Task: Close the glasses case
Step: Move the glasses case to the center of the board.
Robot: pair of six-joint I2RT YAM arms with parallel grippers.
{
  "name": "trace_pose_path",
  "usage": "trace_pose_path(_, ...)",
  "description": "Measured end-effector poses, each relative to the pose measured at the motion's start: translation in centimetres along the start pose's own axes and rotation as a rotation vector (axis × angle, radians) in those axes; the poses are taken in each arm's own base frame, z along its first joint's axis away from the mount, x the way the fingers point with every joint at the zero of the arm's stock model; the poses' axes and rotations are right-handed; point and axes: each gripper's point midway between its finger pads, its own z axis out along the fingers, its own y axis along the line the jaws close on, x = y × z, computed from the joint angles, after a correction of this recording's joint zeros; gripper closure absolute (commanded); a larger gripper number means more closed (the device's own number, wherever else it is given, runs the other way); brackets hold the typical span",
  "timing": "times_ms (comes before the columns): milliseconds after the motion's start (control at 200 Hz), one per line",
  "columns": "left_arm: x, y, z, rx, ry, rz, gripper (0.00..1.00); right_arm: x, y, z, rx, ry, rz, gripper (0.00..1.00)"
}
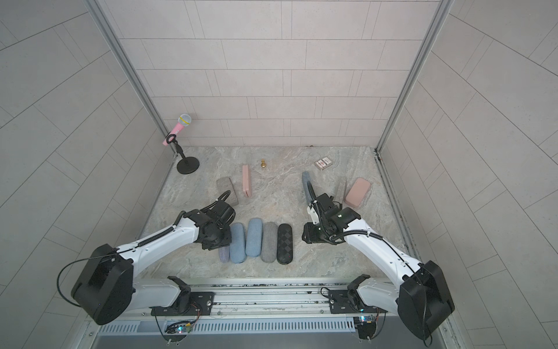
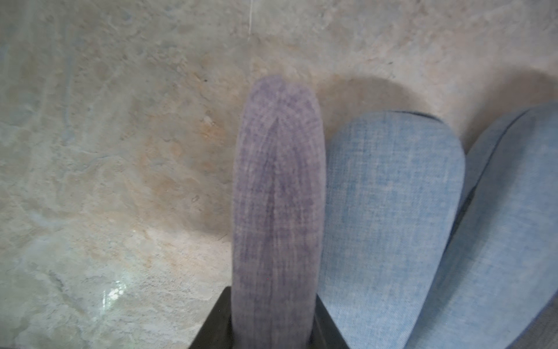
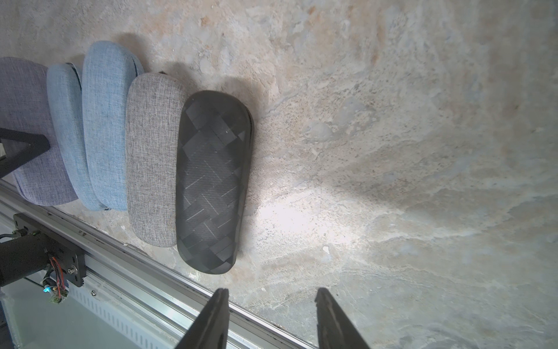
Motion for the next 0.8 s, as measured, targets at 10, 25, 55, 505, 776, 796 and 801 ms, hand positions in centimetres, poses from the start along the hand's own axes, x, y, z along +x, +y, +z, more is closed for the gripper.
trace_pose_path(10,0.0,0.0,0.0,-0.001,0.000,0.002,0.71,0.0,0.0,0.0,0.000,0.000,0.000,0.51)
trace_pose_path(25,0.0,-0.1,0.0,0.000,0.000,0.004,0.71,0.0,0.0,0.0,0.000,0.000,0.000,0.51)
trace_pose_path(55,0.0,-0.3,0.0,-0.002,0.002,0.007,0.71,0.0,0.0,0.0,0.000,0.000,0.000,0.51)
trace_pose_path(505,-0.5,-6.5,0.4,0.025,-0.007,0.107,0.72,0.1,-0.1,0.1,0.002,0.005,0.007,0.51)
trace_pose_path(776,-0.7,-9.8,0.5,0.101,-0.018,0.133,0.72,0.1,-0.2,0.4,0.008,0.014,0.011,0.51)
trace_pose_path(796,-0.7,-9.9,0.5,0.103,-0.018,0.136,0.72,0.1,-0.2,0.4,0.008,0.014,0.011,0.51)
trace_pose_path(801,-0.7,-9.9,0.5,0.104,-0.018,0.136,0.73,0.1,-0.2,0.4,0.009,0.014,0.012,0.51)
